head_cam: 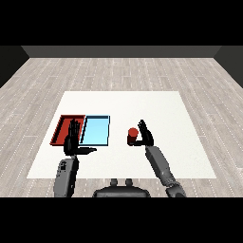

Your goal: Pick the red can and put it in the red box

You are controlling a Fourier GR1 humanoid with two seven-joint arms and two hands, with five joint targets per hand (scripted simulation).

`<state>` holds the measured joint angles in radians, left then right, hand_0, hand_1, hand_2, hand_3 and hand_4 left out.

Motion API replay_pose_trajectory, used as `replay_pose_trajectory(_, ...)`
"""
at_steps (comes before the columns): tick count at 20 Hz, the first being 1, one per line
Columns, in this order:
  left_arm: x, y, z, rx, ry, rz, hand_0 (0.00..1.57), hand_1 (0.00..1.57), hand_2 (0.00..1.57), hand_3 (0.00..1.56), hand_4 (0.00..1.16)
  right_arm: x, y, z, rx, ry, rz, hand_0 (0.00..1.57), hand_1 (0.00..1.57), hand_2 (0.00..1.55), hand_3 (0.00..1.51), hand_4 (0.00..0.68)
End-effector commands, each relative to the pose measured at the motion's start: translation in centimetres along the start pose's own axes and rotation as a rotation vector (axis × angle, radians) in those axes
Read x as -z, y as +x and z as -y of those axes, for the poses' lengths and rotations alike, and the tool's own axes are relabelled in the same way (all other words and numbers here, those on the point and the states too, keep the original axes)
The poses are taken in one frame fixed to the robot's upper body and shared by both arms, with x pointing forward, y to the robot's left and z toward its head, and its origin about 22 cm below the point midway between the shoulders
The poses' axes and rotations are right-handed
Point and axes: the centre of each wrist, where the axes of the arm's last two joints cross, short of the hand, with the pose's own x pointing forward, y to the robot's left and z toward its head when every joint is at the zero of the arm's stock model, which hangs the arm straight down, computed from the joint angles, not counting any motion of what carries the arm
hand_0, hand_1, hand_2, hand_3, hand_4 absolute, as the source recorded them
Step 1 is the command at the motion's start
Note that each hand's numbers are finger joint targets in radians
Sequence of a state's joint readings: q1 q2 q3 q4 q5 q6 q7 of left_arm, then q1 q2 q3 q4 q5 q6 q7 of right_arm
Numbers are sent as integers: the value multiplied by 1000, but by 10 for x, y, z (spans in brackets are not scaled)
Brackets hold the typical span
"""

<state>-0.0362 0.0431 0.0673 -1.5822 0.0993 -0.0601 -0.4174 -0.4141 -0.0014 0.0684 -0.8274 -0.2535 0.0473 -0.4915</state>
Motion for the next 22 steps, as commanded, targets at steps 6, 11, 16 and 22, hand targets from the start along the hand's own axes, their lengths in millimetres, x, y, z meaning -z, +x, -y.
replay_pose_trajectory(6,-5,8,-1,20,-3,11,0,0,0,0,0,14,-4,-10,37,12,-7,0,0,0,0,0)
replay_pose_trajectory(11,6,-4,-6,6,-14,15,0,0,0,0,0,16,-11,-16,52,27,-8,0,0,0,0,0)
replay_pose_trajectory(16,4,15,4,30,13,19,0,0,0,0,0,13,-23,-27,47,50,-45,0,0,0,0,0)
replay_pose_trajectory(22,1,8,2,1,7,26,0,0,0,0,0,30,-19,-19,44,27,-47,0,0,0,0,0)
